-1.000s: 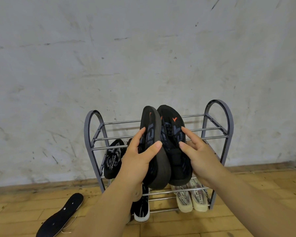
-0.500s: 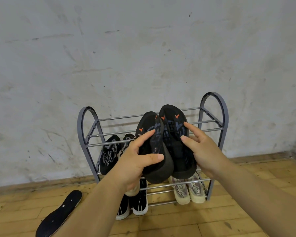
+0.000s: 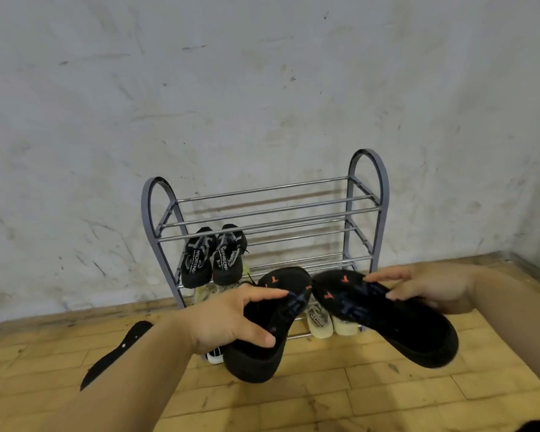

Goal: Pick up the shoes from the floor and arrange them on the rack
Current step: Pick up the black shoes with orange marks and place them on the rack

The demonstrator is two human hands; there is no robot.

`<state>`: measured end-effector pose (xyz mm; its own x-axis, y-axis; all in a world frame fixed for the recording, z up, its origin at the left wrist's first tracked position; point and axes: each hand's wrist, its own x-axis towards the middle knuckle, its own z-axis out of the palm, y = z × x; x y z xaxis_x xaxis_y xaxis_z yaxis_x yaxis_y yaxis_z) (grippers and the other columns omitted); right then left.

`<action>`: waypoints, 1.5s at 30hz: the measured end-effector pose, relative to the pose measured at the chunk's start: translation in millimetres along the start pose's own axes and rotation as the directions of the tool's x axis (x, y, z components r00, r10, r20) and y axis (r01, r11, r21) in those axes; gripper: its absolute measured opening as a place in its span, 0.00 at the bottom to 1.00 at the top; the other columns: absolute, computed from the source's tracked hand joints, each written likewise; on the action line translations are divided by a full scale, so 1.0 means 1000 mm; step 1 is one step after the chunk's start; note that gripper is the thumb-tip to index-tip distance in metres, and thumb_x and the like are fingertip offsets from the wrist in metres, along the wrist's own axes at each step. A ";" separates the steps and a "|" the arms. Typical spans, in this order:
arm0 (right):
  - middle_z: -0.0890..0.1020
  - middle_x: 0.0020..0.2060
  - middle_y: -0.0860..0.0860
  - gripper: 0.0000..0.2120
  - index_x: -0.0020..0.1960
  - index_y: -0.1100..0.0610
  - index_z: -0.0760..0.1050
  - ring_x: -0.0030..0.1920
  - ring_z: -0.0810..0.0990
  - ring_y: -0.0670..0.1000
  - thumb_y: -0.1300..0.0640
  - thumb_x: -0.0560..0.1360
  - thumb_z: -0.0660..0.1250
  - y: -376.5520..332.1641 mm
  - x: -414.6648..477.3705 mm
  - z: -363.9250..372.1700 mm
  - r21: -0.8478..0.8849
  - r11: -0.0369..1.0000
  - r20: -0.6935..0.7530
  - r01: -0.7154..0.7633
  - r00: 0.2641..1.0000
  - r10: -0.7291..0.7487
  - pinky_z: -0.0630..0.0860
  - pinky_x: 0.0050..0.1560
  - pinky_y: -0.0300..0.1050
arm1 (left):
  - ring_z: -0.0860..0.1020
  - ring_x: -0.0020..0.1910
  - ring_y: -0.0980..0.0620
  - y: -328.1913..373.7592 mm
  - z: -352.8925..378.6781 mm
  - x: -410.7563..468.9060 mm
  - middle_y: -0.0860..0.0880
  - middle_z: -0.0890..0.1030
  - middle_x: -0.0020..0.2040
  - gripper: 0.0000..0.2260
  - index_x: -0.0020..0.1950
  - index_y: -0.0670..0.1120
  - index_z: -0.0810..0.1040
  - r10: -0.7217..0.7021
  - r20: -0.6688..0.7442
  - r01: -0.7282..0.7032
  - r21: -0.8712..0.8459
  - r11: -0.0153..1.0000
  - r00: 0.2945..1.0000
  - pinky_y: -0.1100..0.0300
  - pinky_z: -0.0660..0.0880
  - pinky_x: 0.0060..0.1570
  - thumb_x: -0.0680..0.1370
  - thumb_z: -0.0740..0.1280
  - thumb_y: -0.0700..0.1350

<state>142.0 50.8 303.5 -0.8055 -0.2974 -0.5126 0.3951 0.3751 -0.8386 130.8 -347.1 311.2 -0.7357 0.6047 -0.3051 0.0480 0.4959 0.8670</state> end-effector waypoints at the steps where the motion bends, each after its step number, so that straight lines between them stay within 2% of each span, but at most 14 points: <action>1: 0.83 0.66 0.57 0.22 0.67 0.43 0.81 0.64 0.83 0.61 0.62 0.77 0.73 0.008 0.004 -0.002 -0.026 0.998 0.001 -0.052 0.999 0.052 0.76 0.69 0.60 | 0.74 0.70 0.52 -0.005 0.005 0.005 0.56 0.73 0.71 0.35 0.68 0.70 0.77 -0.024 0.025 0.023 0.010 1.000 0.999 0.48 0.70 0.73 0.64 0.82 0.50; 7: 0.77 0.69 0.58 0.26 0.76 0.46 0.72 0.67 0.77 0.63 0.63 0.81 0.68 0.050 0.047 0.014 0.007 0.980 -0.196 -0.198 0.961 0.196 0.72 0.71 0.65 | 0.65 0.74 0.43 -0.033 0.048 0.054 0.52 0.64 0.72 0.37 0.77 0.66 0.68 -0.127 0.042 0.119 0.154 0.981 0.991 0.47 0.65 0.75 0.72 0.80 0.49; 10: 0.73 0.73 0.59 0.28 0.79 0.45 0.66 0.70 0.75 0.65 0.63 0.83 0.65 0.061 0.079 0.026 0.044 0.985 -0.324 -0.167 0.930 0.172 0.73 0.70 0.65 | 0.63 0.76 0.39 -0.057 0.067 0.092 0.48 0.59 0.75 0.40 0.79 0.64 0.65 -0.160 -0.069 0.168 0.152 0.974 0.985 0.44 0.65 0.76 0.73 0.80 0.49; 14: 0.69 0.77 0.58 0.28 0.82 0.48 0.61 0.72 0.72 0.63 0.63 0.85 0.61 0.066 0.134 0.026 -0.075 0.990 -0.428 -0.116 0.901 0.073 0.74 0.69 0.54 | 0.66 0.74 0.39 -0.085 0.075 0.152 0.46 0.59 0.75 0.41 0.81 0.58 0.64 -0.167 -0.257 0.181 0.032 0.983 0.952 0.45 0.66 0.76 0.73 0.81 0.48; 16: 0.70 0.76 0.58 0.28 0.83 0.50 0.57 0.69 0.74 0.61 0.62 0.86 0.59 0.064 0.163 0.019 -0.161 0.979 -0.466 -0.129 0.884 0.040 0.75 0.62 0.48 | 0.67 0.75 0.40 -0.098 0.071 0.186 0.46 0.59 0.76 0.42 0.82 0.58 0.63 -0.157 -0.291 0.167 0.011 0.986 0.944 0.45 0.66 0.76 0.73 0.81 0.47; 21: 0.79 0.66 0.61 0.27 0.83 0.51 0.56 0.54 0.80 0.59 0.60 0.86 0.56 0.068 0.239 -0.009 -0.321 0.935 -0.536 -0.151 0.843 -0.048 0.77 0.54 0.50 | 0.65 0.76 0.43 -0.130 0.058 0.266 0.47 0.59 0.76 0.42 0.82 0.56 0.63 -0.120 -0.327 0.143 0.047 0.989 0.937 0.49 0.64 0.76 0.73 0.80 0.48; 24: 0.72 0.75 0.61 0.26 0.82 0.55 0.60 0.72 0.73 0.61 0.64 0.85 0.56 0.071 0.282 -0.028 -0.295 0.945 -0.598 -0.137 0.798 -0.071 0.69 0.68 0.49 | 0.67 0.74 0.44 -0.144 0.047 0.308 0.47 0.61 0.74 0.41 0.82 0.55 0.63 -0.119 -0.352 0.130 0.009 0.991 0.928 0.52 0.63 0.75 0.74 0.80 0.47; 28: 0.64 0.81 0.56 0.26 0.83 0.53 0.59 0.78 0.66 0.57 0.64 0.86 0.55 0.089 0.327 -0.052 -0.531 0.819 -0.555 -0.218 0.820 -0.141 0.62 0.76 0.43 | 0.67 0.77 0.46 -0.159 0.039 0.352 0.47 0.68 0.78 0.40 0.83 0.54 0.60 -0.043 -0.319 0.056 0.032 0.998 0.947 0.53 0.64 0.76 0.76 0.78 0.49; 31: 0.75 0.73 0.53 0.20 0.76 0.55 0.72 0.66 0.78 0.52 0.57 0.85 0.63 0.096 0.337 -0.049 -0.031 0.999 -0.652 -0.014 0.758 -0.010 0.70 0.67 0.40 | 0.63 0.79 0.45 -0.168 0.041 0.372 0.47 0.61 0.82 0.37 0.84 0.57 0.57 -0.024 -0.310 0.076 0.156 0.985 0.951 0.48 0.63 0.78 0.79 0.72 0.57; 32: 0.77 0.71 0.54 0.19 0.76 0.56 0.73 0.64 0.78 0.52 0.57 0.86 0.62 0.099 0.338 -0.049 -0.090 0.996 -0.643 0.021 0.762 -0.074 0.70 0.68 0.41 | 0.63 0.80 0.44 -0.169 0.043 0.376 0.46 0.61 0.82 0.36 0.84 0.57 0.56 -0.004 -0.305 0.076 0.224 0.972 0.952 0.47 0.64 0.77 0.80 0.69 0.60; 34: 0.76 0.71 0.58 0.20 0.78 0.59 0.67 0.70 0.75 0.57 0.59 0.87 0.56 0.101 0.326 -0.044 -0.509 0.840 -0.644 -0.189 0.731 -0.226 0.68 0.72 0.47 | 0.63 0.79 0.40 -0.166 0.050 0.379 0.46 0.61 0.82 0.36 0.84 0.57 0.53 0.024 -0.292 0.083 0.348 0.934 0.956 0.45 0.64 0.76 0.81 0.64 0.64; 37: 0.74 0.73 0.58 0.22 0.81 0.56 0.62 0.73 0.72 0.59 0.58 0.87 0.53 0.098 0.316 -0.030 -0.435 0.890 -0.636 -0.135 0.746 -0.197 0.67 0.71 0.46 | 0.63 0.75 0.34 -0.156 0.064 0.374 0.48 0.61 0.82 0.35 0.84 0.61 0.50 -0.023 -0.302 0.165 0.454 0.876 0.953 0.41 0.63 0.73 0.80 0.57 0.69; 41: 0.78 0.59 0.53 0.19 0.75 0.53 0.68 0.61 0.78 0.55 0.59 0.86 0.55 0.097 0.286 -0.018 -0.473 0.879 -0.554 -0.055 0.795 -0.248 0.68 0.54 0.42 | 0.62 0.75 0.33 -0.145 0.069 0.369 0.50 0.58 0.83 0.36 0.82 0.64 0.45 -0.063 -0.240 0.185 0.528 0.829 0.969 0.40 0.61 0.72 0.78 0.55 0.72; 45: 0.70 0.76 0.52 0.23 0.80 0.51 0.64 0.73 0.71 0.54 0.51 0.86 0.59 0.100 0.218 -0.017 -0.534 0.834 -0.464 -0.136 0.872 -0.155 0.69 0.67 0.45 | 0.59 0.79 0.35 -0.137 0.080 0.344 0.47 0.51 0.84 0.40 0.82 0.65 0.41 -0.088 -0.249 0.214 0.540 0.814 0.964 0.40 0.61 0.75 0.76 0.57 0.74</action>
<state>-1.2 38.1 110.7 -0.9686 0.0899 -0.2316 0.2034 0.8224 -0.5313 -75.0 -157.0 56.3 -0.8823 0.3842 -0.2720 0.2466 0.8694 0.4282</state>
